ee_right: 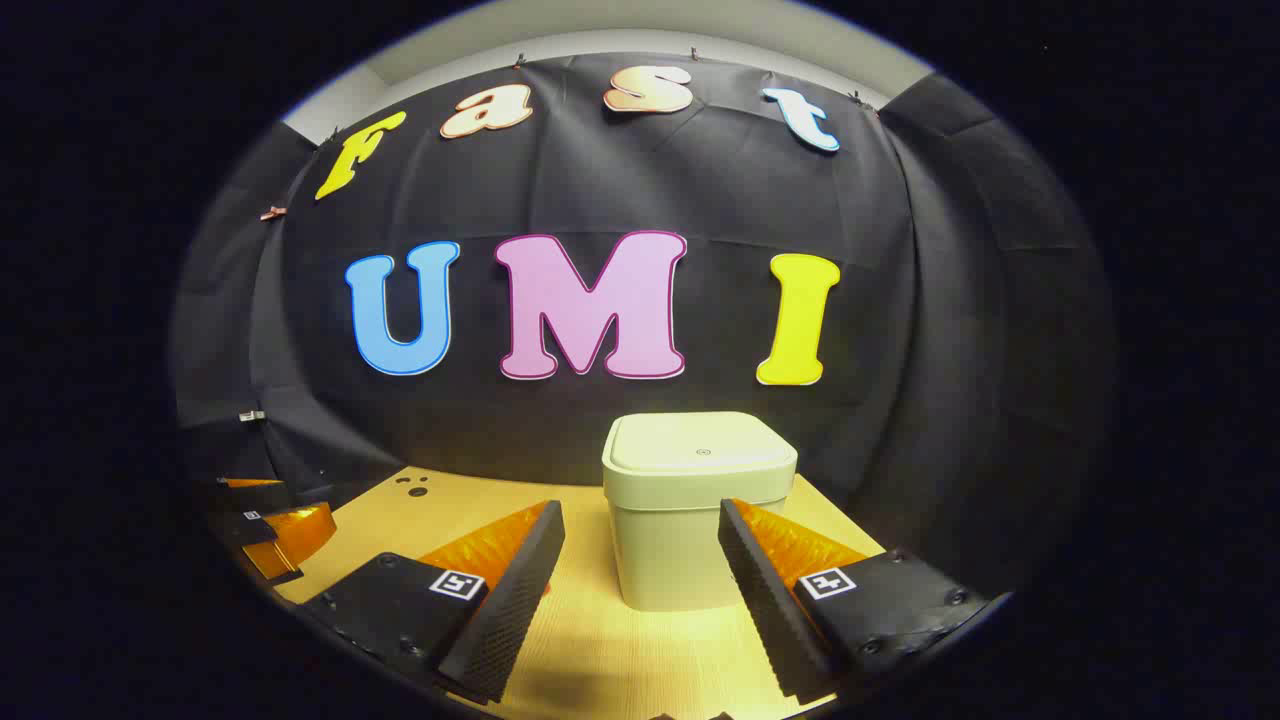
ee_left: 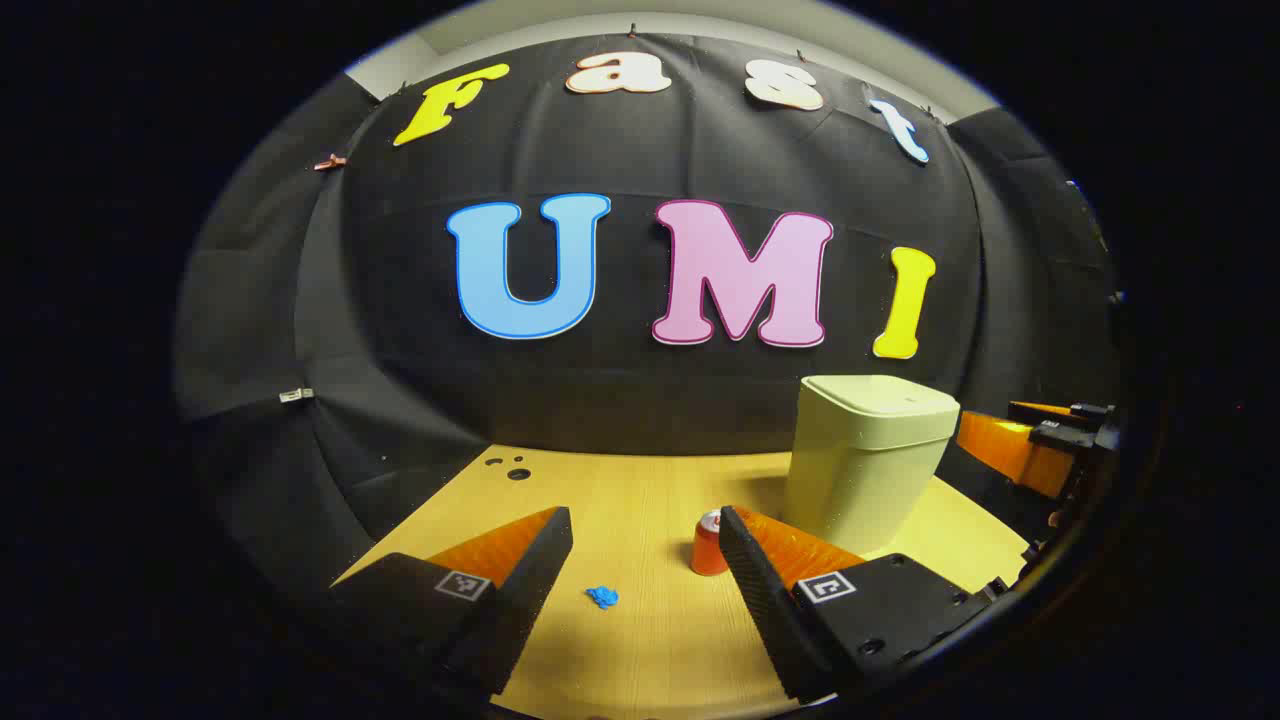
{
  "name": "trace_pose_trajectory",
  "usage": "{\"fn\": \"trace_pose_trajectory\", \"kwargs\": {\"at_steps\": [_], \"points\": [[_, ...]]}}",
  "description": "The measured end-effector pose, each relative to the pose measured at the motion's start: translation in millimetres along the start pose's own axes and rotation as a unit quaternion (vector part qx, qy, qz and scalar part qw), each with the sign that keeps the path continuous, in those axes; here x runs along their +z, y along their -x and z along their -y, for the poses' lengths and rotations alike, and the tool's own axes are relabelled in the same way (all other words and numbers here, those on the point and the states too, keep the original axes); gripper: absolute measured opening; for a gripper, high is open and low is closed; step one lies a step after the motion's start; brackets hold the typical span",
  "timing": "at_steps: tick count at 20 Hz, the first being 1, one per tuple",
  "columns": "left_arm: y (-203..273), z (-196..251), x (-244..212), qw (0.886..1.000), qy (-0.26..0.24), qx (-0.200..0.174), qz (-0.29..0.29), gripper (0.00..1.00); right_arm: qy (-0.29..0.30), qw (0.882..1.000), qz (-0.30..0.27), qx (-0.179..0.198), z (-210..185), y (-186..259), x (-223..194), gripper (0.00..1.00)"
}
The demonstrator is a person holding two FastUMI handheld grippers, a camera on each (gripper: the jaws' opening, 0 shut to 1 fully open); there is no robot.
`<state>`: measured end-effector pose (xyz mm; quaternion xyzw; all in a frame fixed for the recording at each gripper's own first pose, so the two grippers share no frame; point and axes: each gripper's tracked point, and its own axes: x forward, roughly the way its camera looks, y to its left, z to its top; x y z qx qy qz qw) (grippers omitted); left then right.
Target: Press the lid of the desktop garbage bin to open it, pick up the crumpled paper on the desktop and throw it into the bin, then pick up the pop can on the desktop and drop it into the bin, and finally close the garbage bin lid.
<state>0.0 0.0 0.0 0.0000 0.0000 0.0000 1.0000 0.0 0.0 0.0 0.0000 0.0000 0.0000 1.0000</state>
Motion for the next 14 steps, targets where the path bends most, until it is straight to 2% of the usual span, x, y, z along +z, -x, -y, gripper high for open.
{"fn": "trace_pose_trajectory", "kwargs": {"at_steps": [14], "points": [[-21,18,-4,1.0,-0.012,-0.012,-0.01,0.96,0.001,1.0,-0.009,0.0,10,-17,-6,0.98]]}}
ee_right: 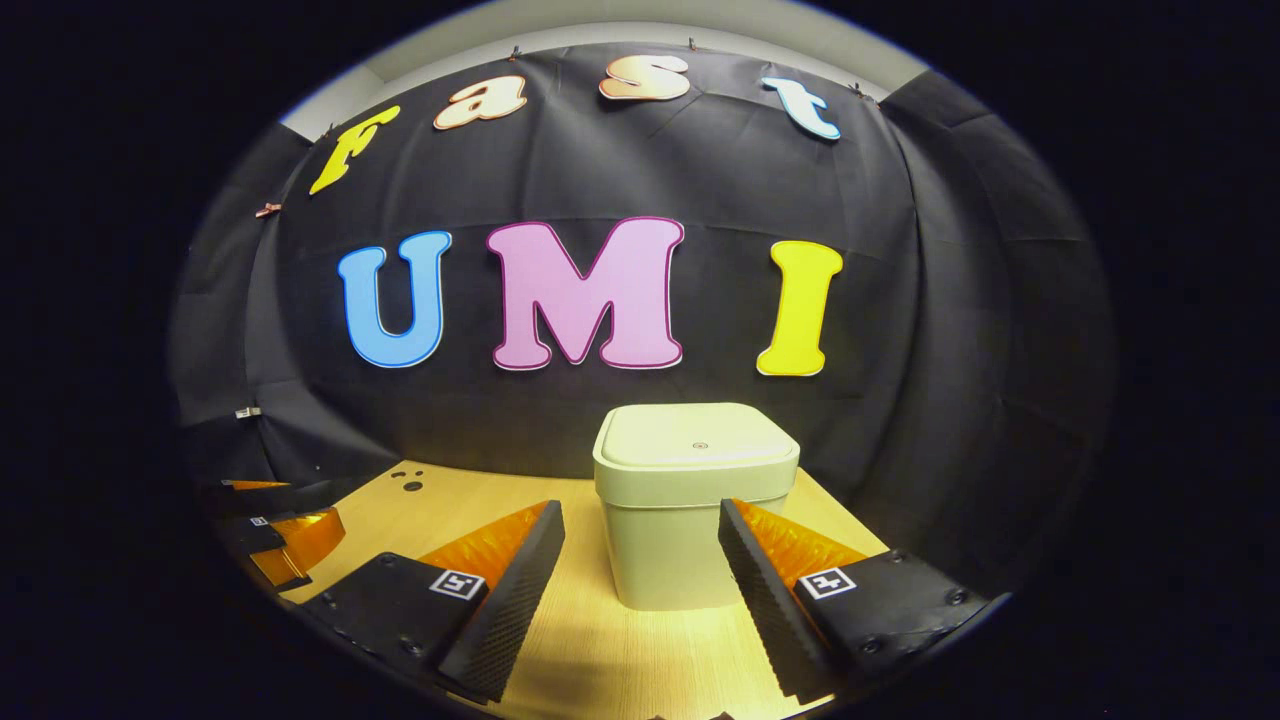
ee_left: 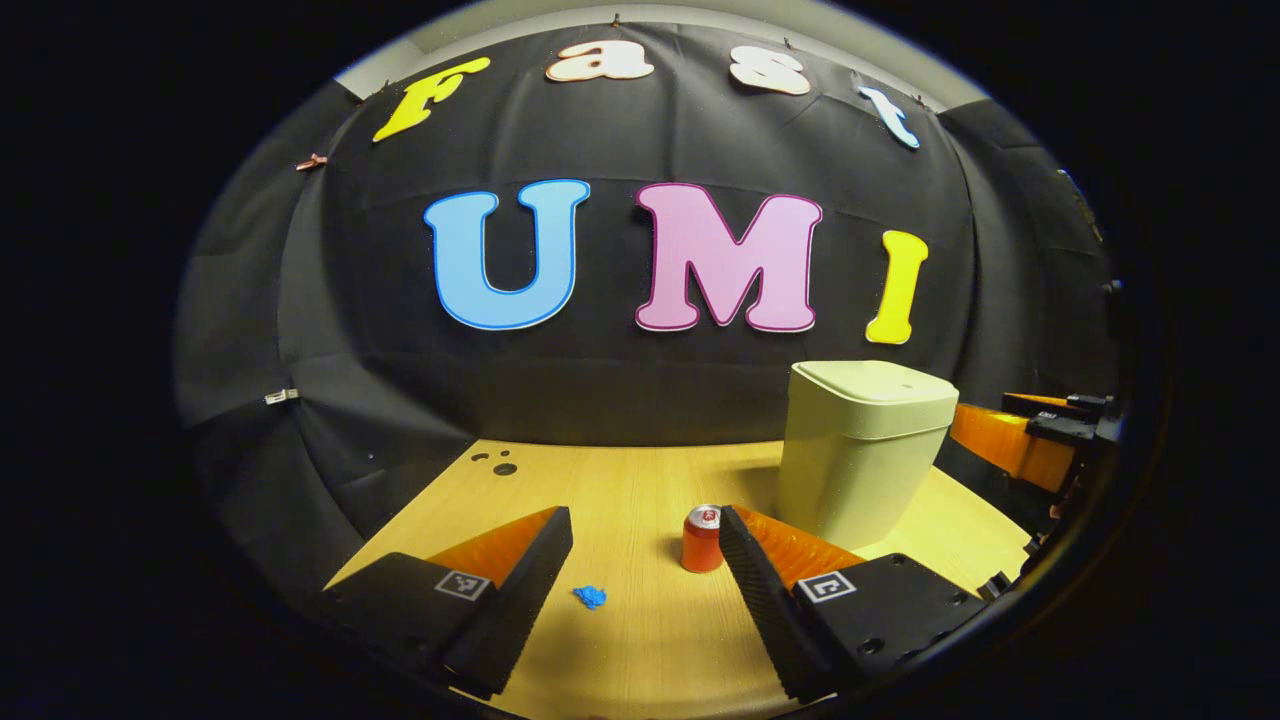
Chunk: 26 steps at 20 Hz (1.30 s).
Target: Press the lid of the desktop garbage bin to open it, pick up the crumpled paper on the desktop and throw it into the bin, then pick up the pop can on the desktop and drop it into the bin, and finally close the garbage bin lid.
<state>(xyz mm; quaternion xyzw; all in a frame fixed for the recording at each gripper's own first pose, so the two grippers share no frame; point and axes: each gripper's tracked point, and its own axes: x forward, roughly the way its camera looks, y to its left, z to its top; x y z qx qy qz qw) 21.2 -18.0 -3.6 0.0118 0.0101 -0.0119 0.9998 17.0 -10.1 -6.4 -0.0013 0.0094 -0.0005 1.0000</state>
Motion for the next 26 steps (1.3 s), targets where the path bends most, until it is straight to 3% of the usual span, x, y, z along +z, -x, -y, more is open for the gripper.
{"fn": "trace_pose_trajectory", "kwargs": {"at_steps": [11,12,13,17,21,24,26], "points": [[-2,12,-5,1.0,-0.002,-0.005,-0.004,0.96,0.012,1.0,0.002,0.021,-5,-2,4,0.96],[-2,14,-6,1.0,-0.004,-0.006,-0.004,0.96,0.013,1.0,0.004,0.02,-4,-3,5,0.92],[-2,15,-4,1.0,-0.006,-0.007,-0.004,0.96,0.011,1.0,0.009,0.022,-5,-5,10,0.78],[-1,16,-3,1.0,-0.008,-0.007,-0.002,0.96,0.005,1.0,0.003,0.03,-10,-12,11,0.53],[-3,10,-8,1.0,-0.005,0.002,-0.006,0.95,0.023,0.999,-0.016,0.044,-14,-19,3,0.36],[-4,5,-9,1.0,-0.004,0.008,-0.009,0.95,0.018,0.999,-0.018,0.033,-5,-25,5,0.16],[-5,1,-9,1.0,-0.005,0.012,-0.008,0.95,0.018,0.999,-0.015,0.028,-4,-31,5,0.12]]}}
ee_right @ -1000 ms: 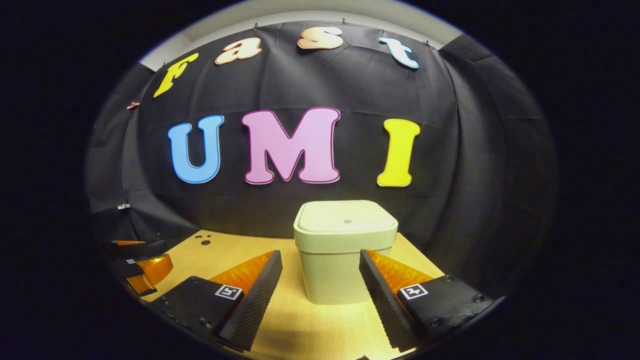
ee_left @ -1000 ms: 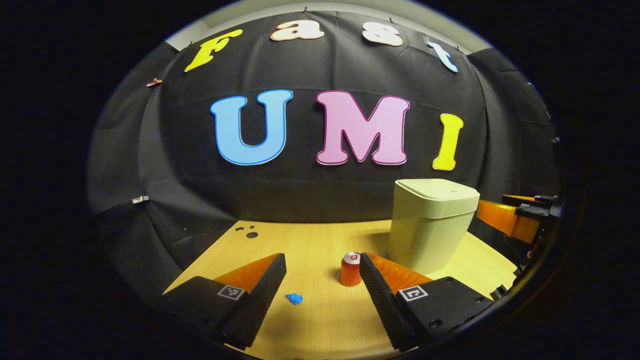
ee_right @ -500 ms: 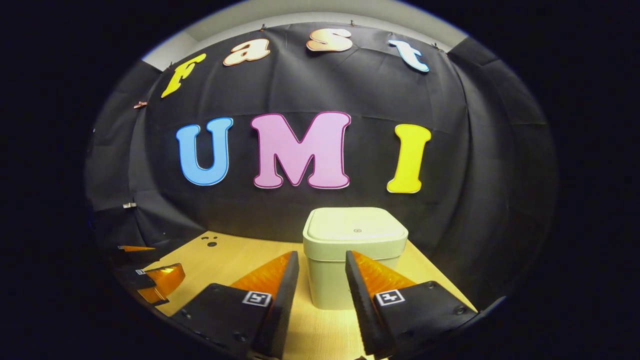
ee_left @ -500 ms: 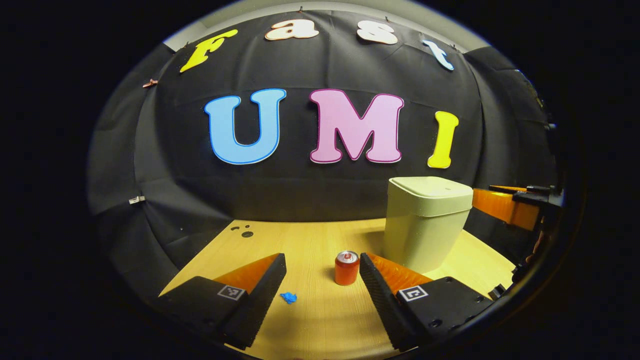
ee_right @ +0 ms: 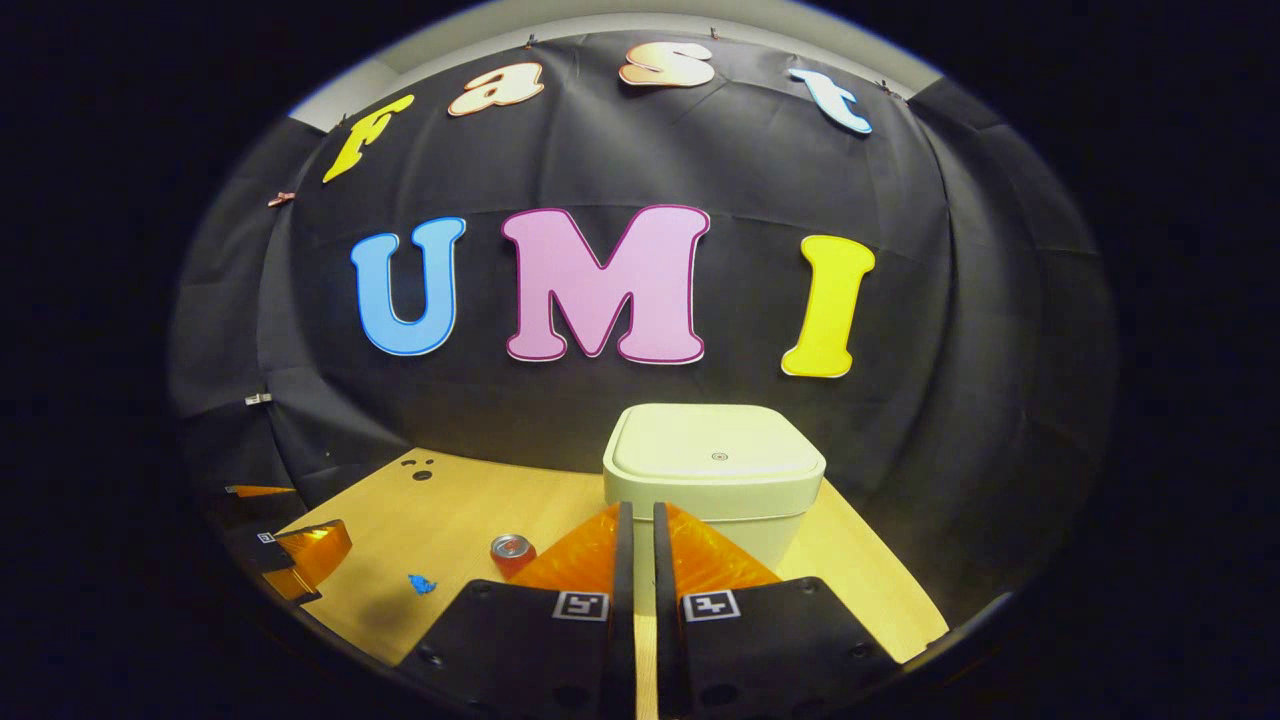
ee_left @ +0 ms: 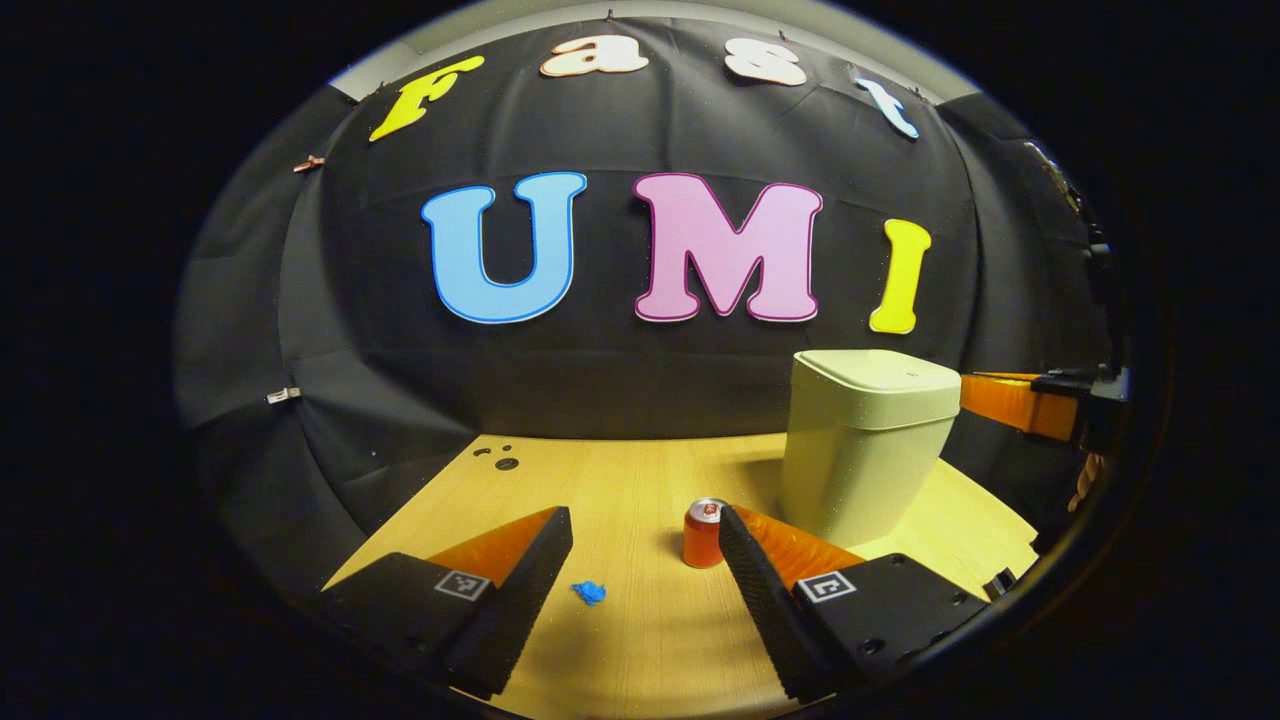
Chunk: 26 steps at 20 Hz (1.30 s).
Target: Press the lid of the desktop garbage bin to open it, pick up the crumpled paper on the desktop and throw it into the bin, then pick up the pop can on the desktop and drop it into the bin, and finally close the garbage bin lid.
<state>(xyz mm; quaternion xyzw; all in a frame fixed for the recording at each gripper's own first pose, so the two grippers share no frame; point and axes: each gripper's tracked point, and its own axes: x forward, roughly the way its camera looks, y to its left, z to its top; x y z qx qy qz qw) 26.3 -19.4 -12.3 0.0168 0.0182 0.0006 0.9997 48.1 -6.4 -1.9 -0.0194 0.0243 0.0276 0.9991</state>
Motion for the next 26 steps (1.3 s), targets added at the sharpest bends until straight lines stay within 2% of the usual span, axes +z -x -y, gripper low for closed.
{"fn": "trace_pose_trajectory", "kwargs": {"at_steps": [1,4,7,11,19,26], "points": [[0,-1,1,1.0,0.0,0.001,0.0,0.95,0.0,1.0,-0.002,0.003,-1,1,1,0.06],[-1,-1,-1,1.0,0.0,0.0,-0.001,0.95,0.006,1.0,-0.004,0.015,-4,-3,1,0.05],[-3,0,-1,1.0,-0.001,0.0,-0.002,0.95,-0.006,0.999,-0.001,0.051,-14,-2,6,0.05],[-2,-3,-3,1.0,-0.001,0.001,-0.005,0.96,0.012,0.998,-0.01,0.059,-17,-7,5,0.05],[1,-7,-8,1.0,-0.001,0.007,-0.011,0.96,0.026,0.999,0.01,0.035,9,-38,34,0.05],[8,-17,-14,0.999,0.001,0.033,-0.018,0.95,0.016,1.0,0.018,0.007,37,-78,47,0.07]]}}
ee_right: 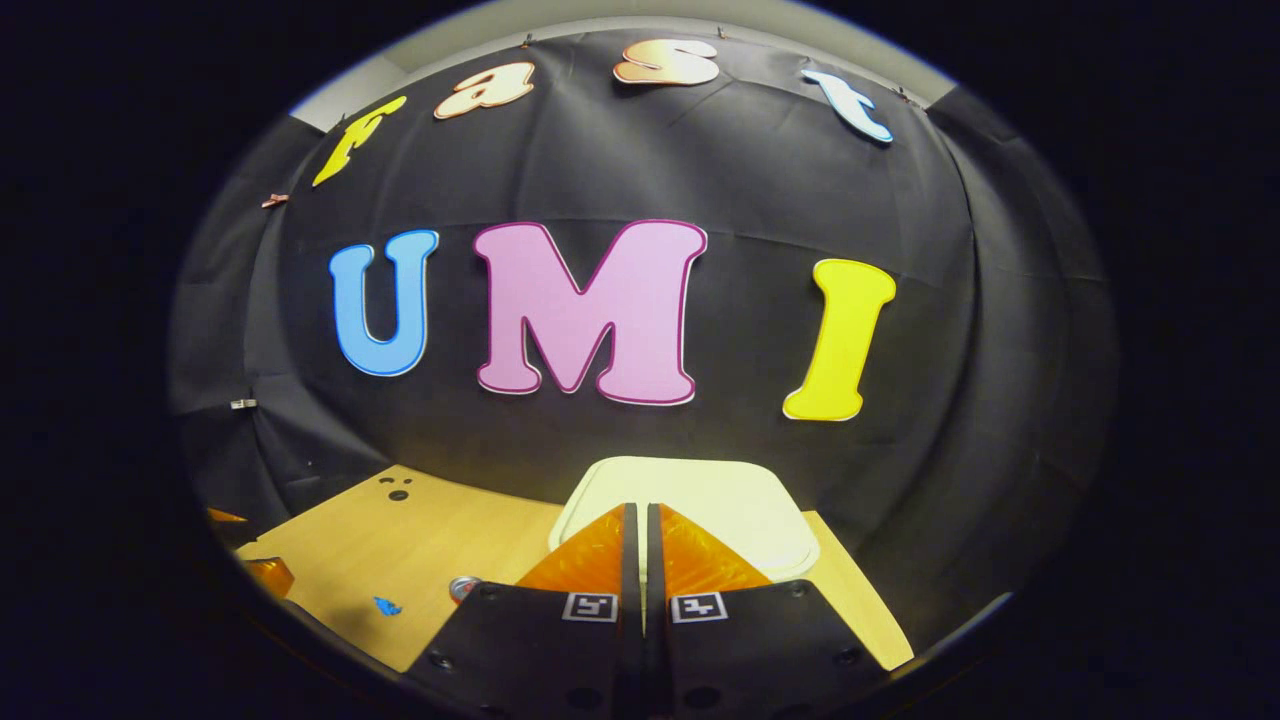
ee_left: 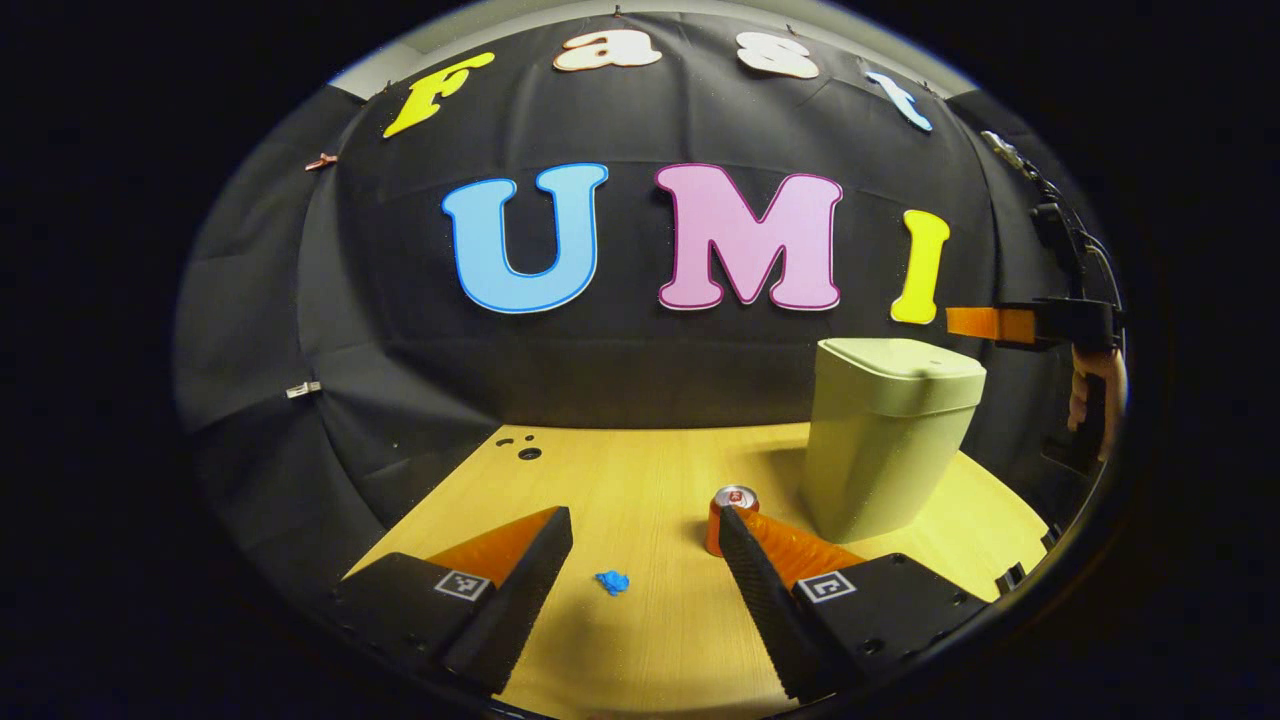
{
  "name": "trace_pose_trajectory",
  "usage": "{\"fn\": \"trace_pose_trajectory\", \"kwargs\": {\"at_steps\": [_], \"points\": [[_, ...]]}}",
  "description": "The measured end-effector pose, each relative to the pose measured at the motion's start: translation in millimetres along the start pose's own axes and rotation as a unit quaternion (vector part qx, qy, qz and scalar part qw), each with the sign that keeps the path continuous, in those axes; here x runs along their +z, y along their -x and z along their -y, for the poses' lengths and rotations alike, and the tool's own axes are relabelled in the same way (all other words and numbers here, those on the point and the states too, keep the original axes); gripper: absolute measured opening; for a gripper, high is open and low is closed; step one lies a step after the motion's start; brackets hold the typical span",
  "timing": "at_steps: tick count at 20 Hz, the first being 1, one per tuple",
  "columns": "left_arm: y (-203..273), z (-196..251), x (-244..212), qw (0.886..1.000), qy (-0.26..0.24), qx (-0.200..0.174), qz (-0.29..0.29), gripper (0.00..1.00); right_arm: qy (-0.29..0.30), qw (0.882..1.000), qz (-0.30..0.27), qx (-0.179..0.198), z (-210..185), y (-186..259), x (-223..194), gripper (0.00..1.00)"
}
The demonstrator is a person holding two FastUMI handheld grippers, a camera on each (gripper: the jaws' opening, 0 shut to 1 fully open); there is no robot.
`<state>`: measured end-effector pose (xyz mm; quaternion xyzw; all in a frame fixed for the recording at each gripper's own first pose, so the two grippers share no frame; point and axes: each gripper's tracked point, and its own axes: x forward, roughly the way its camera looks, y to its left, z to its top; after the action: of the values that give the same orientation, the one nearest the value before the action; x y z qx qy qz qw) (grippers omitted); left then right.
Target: Press the lid of the desktop garbage bin to open it, pick up the crumpled paper on the desktop and throw it into the bin, then pick up the pop can on the desktop and drop it into the bin, and finally close the garbage bin lid.
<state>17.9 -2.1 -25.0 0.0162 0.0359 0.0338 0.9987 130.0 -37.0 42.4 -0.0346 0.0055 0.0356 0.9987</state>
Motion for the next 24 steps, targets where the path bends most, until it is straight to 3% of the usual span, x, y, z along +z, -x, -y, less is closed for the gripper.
{"fn": "trace_pose_trajectory", "kwargs": {"at_steps": [6,12,18,24], "points": [[6,0,-7,0.999,-0.002,0.029,-0.012,0.95,-0.013,1.0,-0.021,-0.006,18,-32,-16,0.05],[11,9,-17,0.997,-0.001,0.066,-0.03,0.95,-0.025,0.997,-0.063,0.021,22,-54,-52,0.05],[11,25,-20,0.995,0.009,0.09,-0.037,0.96,-0.005,0.998,-0.045,0.043,21,-51,-49,0.05],[8,35,-9,0.997,-0.004,0.078,-0.028,0.98,0.003,0.999,-0.025,0.047,21,-50,-52,0.05]]}}
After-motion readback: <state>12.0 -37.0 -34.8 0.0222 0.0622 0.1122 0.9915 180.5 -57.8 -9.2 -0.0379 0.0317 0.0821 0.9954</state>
